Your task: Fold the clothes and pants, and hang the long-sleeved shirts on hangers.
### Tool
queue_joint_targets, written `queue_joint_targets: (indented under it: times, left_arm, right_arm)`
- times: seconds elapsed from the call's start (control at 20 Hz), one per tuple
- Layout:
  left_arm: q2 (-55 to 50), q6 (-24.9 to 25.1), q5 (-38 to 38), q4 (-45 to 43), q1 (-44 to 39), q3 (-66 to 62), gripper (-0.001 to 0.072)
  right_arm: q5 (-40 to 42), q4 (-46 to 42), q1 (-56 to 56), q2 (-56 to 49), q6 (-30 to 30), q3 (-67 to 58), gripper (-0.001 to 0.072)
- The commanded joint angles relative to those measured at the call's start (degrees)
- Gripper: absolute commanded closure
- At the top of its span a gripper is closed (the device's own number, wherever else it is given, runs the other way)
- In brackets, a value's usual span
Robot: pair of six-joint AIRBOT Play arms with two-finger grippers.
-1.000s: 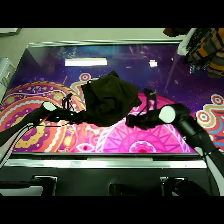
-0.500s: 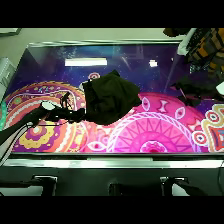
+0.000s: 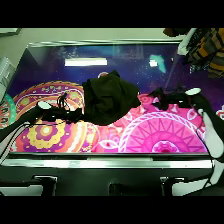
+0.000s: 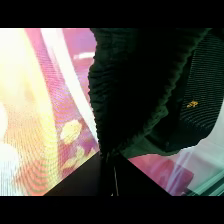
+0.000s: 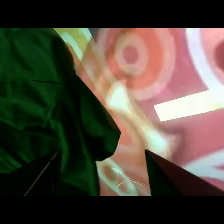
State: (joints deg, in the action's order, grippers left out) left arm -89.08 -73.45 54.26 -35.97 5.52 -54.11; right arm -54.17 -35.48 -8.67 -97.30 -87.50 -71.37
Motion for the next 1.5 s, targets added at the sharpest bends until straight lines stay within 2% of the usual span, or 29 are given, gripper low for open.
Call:
queue_joint_targets:
  times: [0.0,0.1,0.15,0.2,0.3,0.5,0.55,0.6,0.8,0.95,1.05,1.2,1.45]
  left_arm:
    - [0.0,0.0,0.37,0.0,0.22,-0.07,0.0687]
    - [-0.02,0.02,0.33,-0.02,0.22,-0.07,0.0687]
    - [-0.02,0.02,0.33,-0.02,0.24,-0.07,0.0687]
    - [-0.02,0.02,0.33,-0.02,0.24,-0.07,0.0687]
    - [-0.02,0.02,0.31,-0.02,0.24,-0.07,0.0687]
    - [-0.02,0.04,0.33,-0.04,0.24,-0.07,0.0687]
    - [-0.02,0.02,0.35,-0.04,0.28,-0.07,0.0687]
    - [0.04,-0.02,0.85,-0.02,0.48,-0.07,0.0687]
    - [2.34,-0.07,5.81,-2.05,5.99,-0.04,0.0689]
    - [4.11,-0.04,10.62,-3.74,11.69,-0.09,0.069]
    - [4.15,-1.27,13.99,-7.91,13.9,-0.07,0.0689]
    - [4.17,-3.06,15.21,-14.56,14.58,-0.07,0.069]
    - [4.15,-5.18,13.57,-17.53,16.33,-0.17,0.0689]
  right_arm:
    - [5.55,1.84,5.29,-4.81,2.25,-0.04,0.0113]
    - [7.67,1.81,6.78,-5.27,2.23,-0.04,0.0124]
    - [8.48,1.81,7.19,-5.33,2.23,-0.04,0.0156]
    - [8.94,1.81,7.5,-5.4,2.21,-0.04,0.0238]
    - [9.42,2.27,7.56,-5.64,1.38,-0.04,0.027]
    - [8.87,2.14,8.26,-5.86,1.2,-0.04,0.045]
    - [8.85,1.92,8.61,-5.84,1.38,-0.04,0.0641]
    - [8.85,1.92,8.63,-5.79,1.38,-0.04,0.0692]
    - [11.13,-3.65,5.88,-1.03,-0.13,-0.09,0.0695]
    - [15.39,-14.6,1.44,5.53,-6.01,-0.11,0.0696]
    - [17.0,-18.6,-1.09,8.28,-9.03,-0.22,0.0695]
    - [17.11,-20.13,-3.28,8.92,-9.33,-2.4,0.0695]
    - [22.88,-25.14,-3.28,8.66,-11.26,-4.98,0.0695]
